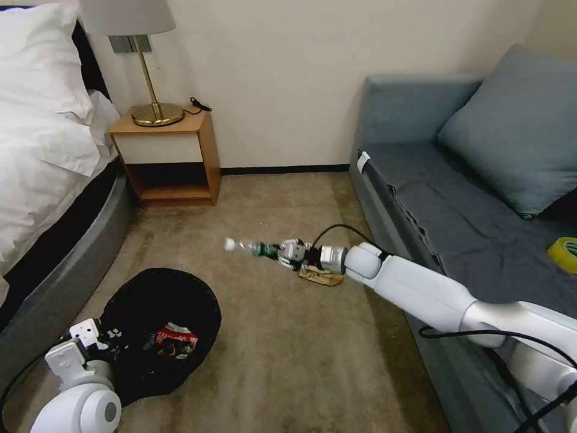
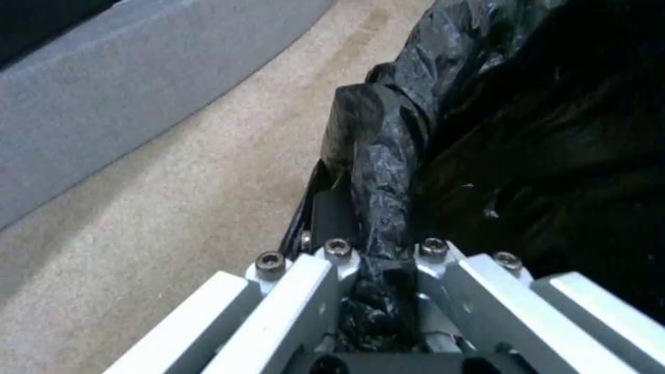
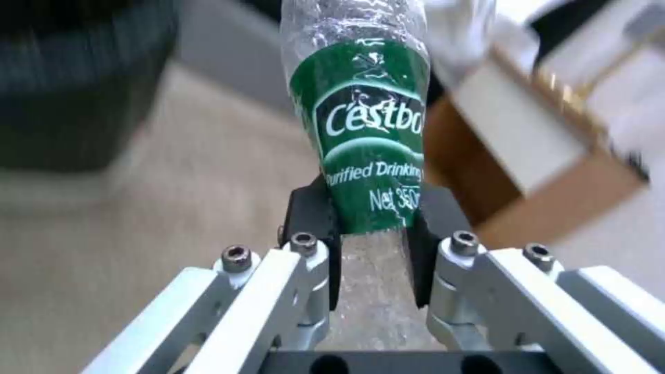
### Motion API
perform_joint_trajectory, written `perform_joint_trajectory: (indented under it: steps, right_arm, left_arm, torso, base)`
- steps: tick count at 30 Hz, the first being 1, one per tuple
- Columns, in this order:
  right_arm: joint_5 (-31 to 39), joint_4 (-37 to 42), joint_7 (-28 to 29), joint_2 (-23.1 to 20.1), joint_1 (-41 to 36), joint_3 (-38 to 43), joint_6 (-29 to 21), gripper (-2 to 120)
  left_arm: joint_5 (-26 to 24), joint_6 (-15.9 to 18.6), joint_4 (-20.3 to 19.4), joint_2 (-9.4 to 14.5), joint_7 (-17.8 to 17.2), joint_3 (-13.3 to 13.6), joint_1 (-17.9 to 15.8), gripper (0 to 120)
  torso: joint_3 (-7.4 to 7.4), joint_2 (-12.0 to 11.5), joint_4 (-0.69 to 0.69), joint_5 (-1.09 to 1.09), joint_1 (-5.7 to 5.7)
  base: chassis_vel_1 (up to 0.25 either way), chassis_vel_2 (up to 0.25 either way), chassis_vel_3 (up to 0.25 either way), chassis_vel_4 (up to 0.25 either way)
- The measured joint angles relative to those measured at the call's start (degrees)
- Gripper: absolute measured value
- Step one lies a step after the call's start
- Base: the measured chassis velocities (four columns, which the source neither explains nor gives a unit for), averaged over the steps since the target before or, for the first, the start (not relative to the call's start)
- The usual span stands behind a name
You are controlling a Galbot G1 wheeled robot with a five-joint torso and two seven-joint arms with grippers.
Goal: Pick up the trash bin, then pick up the garbage on the floor and place it into the trash bin.
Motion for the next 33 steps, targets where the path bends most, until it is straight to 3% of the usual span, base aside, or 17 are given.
perform_joint_trajectory:
  steps: [5, 8, 13, 22, 24, 26, 27, 31, 33]
  right_arm:
    - [4.1, 8.4, 3.7, 0.5, 0.1, -3.0, -3.5, 16]
    - [6.2, 11.8, 7.4, 4.7, 0.0, -7.1, -5.3, 16]
    - [7.4, 12.2, 9.7, 9.3, 0.1, -12.1, -6.8, 16]
    - [7.0, 11.0, 12.5, 11.4, -0.1, -16.6, -7.4, 16]
    - [6.9, 11.0, 13.5, 11.5, -0.2, -16.8, -8.0, 26]
    - [6.9, 11.0, 13.6, 11.5, -0.2, -16.8, -8.0, 26]
    - [6.9, 11.0, 14.1, 11.5, -0.2, -16.8, -8.4, 35]
    - [6.9, 10.8, 14.2, 11.5, -0.2, -16.9, -8.5, 47]
    - [6.9, 10.8, 14.2, 11.5, -0.2, -16.9, -8.5, 59]
  left_arm:
    - [0.0, 0.0, 0.3, -0.1, 0.0, 0.2, -0.2, 2]
    - [0.1, 0.0, 0.4, -0.2, 0.0, 0.3, -0.3, 2]
    - [0.2, 0.1, 0.4, -0.4, 0.0, 0.4, -0.7, 2]
    - [0.6, 0.1, 0.3, -0.8, -0.1, 0.6, -0.8, 2]
    - [0.6, 0.2, 0.3, -0.9, -0.1, 0.7, -0.8, 2]
    - [0.7, 0.2, 0.3, -0.9, -0.1, 0.7, -0.9, 2]
    - [0.7, 0.2, 0.2, -1.0, -0.1, 0.7, -0.9, 2]
    - [0.8, 0.2, 0.0, -1.1, -0.1, 0.8, -0.9, 2]
    - [0.8, 0.2, -0.1, -1.1, -0.1, 0.8, -0.8, 2]
  torso:
    - [0.00, 0.0, -0.01, -0.01, 0.00]
    - [0.00, 0.0, 0.02, -0.01, 0.00]
    - [0.00, 0.0, 0.02, -0.01, 0.00]
    - [0.00, 0.0, 0.00, -0.01, 0.00]
    - [0.00, 0.0, 0.00, -0.01, 0.00]
    - [0.00, 0.0, 0.00, -0.01, 0.00]
    - [0.00, 0.0, 0.00, 0.00, 0.00]
    - [0.00, 0.0, 0.00, 0.00, 0.00]
    - [0.00, 0.0, 0.00, 0.00, 0.00]
  base:
    - [0.000, 0.000, 0.000, 0.000]
    - [0.000, 0.000, 0.000, 0.000]
    - [0.000, 0.000, 0.000, 0.000]
    - [0.000, 0.000, 0.000, 0.000]
    - [0.000, 0.000, 0.000, 0.000]
    - [0.000, 0.000, 0.000, 0.000]
    - [0.000, 0.000, 0.000, 0.000]
    - [0.000, 0.000, 0.000, 0.000]
    - [0.000, 0.000, 0.000, 0.000]
